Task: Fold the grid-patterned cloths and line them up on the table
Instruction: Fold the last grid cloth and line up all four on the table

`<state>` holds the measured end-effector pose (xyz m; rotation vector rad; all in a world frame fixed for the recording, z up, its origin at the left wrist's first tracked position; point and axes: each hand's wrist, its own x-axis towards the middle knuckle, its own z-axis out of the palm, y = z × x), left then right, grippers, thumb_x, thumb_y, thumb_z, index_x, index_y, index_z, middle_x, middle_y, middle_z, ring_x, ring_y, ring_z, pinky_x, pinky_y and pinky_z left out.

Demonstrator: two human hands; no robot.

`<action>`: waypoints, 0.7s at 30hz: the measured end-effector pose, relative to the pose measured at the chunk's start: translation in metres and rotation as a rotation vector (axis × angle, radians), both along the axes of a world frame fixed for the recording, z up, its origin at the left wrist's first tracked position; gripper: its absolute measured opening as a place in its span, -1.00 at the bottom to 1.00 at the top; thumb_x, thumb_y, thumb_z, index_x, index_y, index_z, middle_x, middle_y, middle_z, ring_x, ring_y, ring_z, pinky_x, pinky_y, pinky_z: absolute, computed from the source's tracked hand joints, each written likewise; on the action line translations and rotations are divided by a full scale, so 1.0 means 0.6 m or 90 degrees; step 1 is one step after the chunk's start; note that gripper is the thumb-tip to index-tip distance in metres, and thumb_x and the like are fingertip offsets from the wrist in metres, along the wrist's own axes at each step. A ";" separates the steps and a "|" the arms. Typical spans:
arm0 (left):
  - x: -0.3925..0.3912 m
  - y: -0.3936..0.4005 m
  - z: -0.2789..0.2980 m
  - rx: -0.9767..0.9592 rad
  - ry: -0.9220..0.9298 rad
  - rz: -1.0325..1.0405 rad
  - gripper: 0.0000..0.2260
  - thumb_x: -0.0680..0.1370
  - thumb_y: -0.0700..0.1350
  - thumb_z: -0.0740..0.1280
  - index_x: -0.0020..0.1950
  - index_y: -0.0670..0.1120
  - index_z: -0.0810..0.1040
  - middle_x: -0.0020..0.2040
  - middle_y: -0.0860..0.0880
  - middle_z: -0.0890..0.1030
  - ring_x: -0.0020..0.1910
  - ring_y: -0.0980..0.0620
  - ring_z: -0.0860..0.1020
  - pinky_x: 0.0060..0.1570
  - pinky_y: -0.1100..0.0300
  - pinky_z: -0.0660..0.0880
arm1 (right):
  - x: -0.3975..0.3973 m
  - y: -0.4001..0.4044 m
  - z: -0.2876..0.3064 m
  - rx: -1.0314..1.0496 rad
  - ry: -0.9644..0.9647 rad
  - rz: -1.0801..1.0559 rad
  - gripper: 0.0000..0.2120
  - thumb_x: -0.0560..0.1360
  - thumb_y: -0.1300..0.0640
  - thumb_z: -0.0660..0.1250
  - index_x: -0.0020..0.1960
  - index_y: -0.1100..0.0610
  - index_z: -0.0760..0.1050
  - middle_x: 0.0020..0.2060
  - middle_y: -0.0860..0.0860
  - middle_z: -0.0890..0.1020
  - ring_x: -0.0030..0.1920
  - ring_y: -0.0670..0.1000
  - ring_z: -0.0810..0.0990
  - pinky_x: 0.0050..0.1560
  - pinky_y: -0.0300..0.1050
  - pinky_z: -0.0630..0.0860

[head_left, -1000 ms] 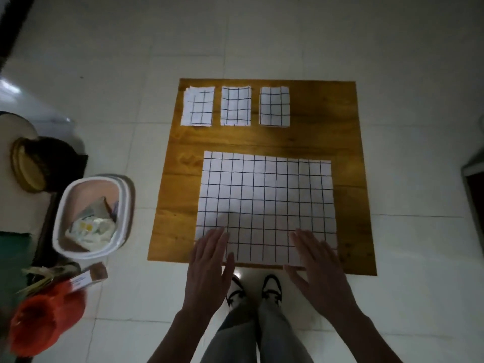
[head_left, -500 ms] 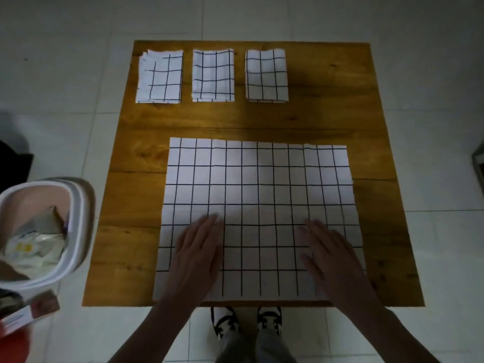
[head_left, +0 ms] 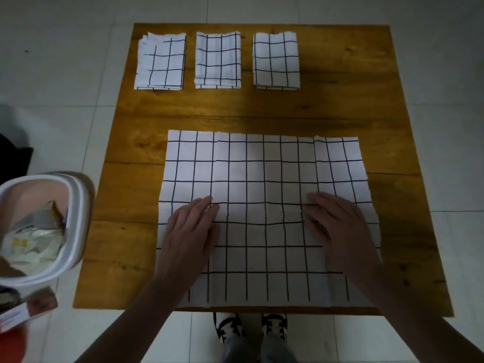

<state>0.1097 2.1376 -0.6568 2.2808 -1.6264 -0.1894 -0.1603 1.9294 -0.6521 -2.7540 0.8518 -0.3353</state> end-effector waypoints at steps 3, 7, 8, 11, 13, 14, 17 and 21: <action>0.004 0.000 0.007 -0.023 0.020 0.012 -0.71 0.67 -0.05 0.26 0.34 -0.10 0.58 0.37 -0.07 0.56 0.38 -0.08 0.49 0.39 -0.06 0.40 | 0.001 -0.001 0.002 -0.019 -0.015 0.012 -0.72 0.60 0.03 0.29 0.16 0.13 0.68 0.28 0.06 0.64 0.32 0.13 0.55 0.41 0.09 0.37; 0.017 -0.002 0.011 -0.072 0.027 0.003 -0.82 0.64 -0.09 0.34 0.16 -0.12 0.66 0.20 -0.06 0.63 0.22 -0.07 0.56 0.27 0.00 0.43 | 0.003 -0.003 0.007 -0.020 0.002 0.014 -0.68 0.61 0.01 0.24 0.19 0.12 0.66 0.22 0.04 0.65 0.27 0.11 0.54 0.40 -0.01 0.28; 0.021 -0.002 0.011 -0.076 0.029 -0.004 -0.83 0.64 -0.09 0.35 0.13 -0.12 0.67 0.17 -0.05 0.63 0.20 -0.07 0.57 0.26 0.01 0.44 | 0.003 -0.005 0.009 -0.015 0.001 0.015 -0.68 0.61 0.01 0.23 0.19 0.13 0.66 0.20 0.05 0.65 0.25 0.11 0.55 0.39 -0.01 0.29; 0.034 0.000 0.014 -0.067 0.033 -0.030 -0.82 0.66 -0.07 0.31 0.13 -0.12 0.65 0.13 -0.04 0.62 0.17 -0.05 0.56 0.28 0.06 0.40 | 0.005 -0.008 0.023 0.014 -0.001 0.017 -0.69 0.62 0.00 0.22 0.20 0.13 0.63 0.16 0.05 0.66 0.19 0.13 0.60 0.31 0.08 0.40; 0.040 0.000 0.020 -0.071 0.026 -0.051 -0.80 0.69 -0.07 0.26 0.16 -0.13 0.63 0.13 -0.07 0.61 0.17 -0.05 0.55 0.28 0.10 0.37 | 0.007 -0.013 0.035 0.026 -0.008 0.030 -0.72 0.62 0.01 0.22 0.17 0.13 0.61 0.11 0.05 0.65 0.14 0.11 0.61 0.21 0.05 0.46; 0.044 0.000 0.024 -0.075 0.018 -0.063 -0.79 0.69 -0.07 0.25 0.17 -0.14 0.61 0.13 -0.09 0.61 0.16 -0.06 0.55 0.26 0.12 0.37 | 0.007 -0.016 0.042 0.023 -0.012 0.040 -0.73 0.62 0.02 0.22 0.15 0.13 0.61 0.09 0.05 0.65 0.11 0.09 0.60 0.17 -0.01 0.46; 0.058 -0.002 0.038 -0.083 -0.007 -0.099 -0.80 0.70 -0.08 0.21 0.16 -0.15 0.57 0.05 -0.13 0.60 0.07 -0.09 0.55 0.15 0.13 0.37 | 0.003 -0.029 0.059 0.001 -0.012 0.076 -0.75 0.64 0.02 0.21 0.10 0.14 0.59 0.02 0.05 0.62 0.05 -0.01 0.51 0.08 -0.23 0.33; 0.077 -0.011 0.059 -0.074 -0.040 -0.124 -0.79 0.71 -0.04 0.13 0.14 -0.11 0.49 -0.04 -0.11 0.59 -0.02 -0.01 0.47 0.03 0.20 0.30 | -0.005 -0.041 0.083 -0.015 -0.018 0.134 -0.74 0.65 0.03 0.19 0.11 0.15 0.59 -0.07 0.03 0.65 -0.09 -0.08 0.56 -0.09 -0.31 0.38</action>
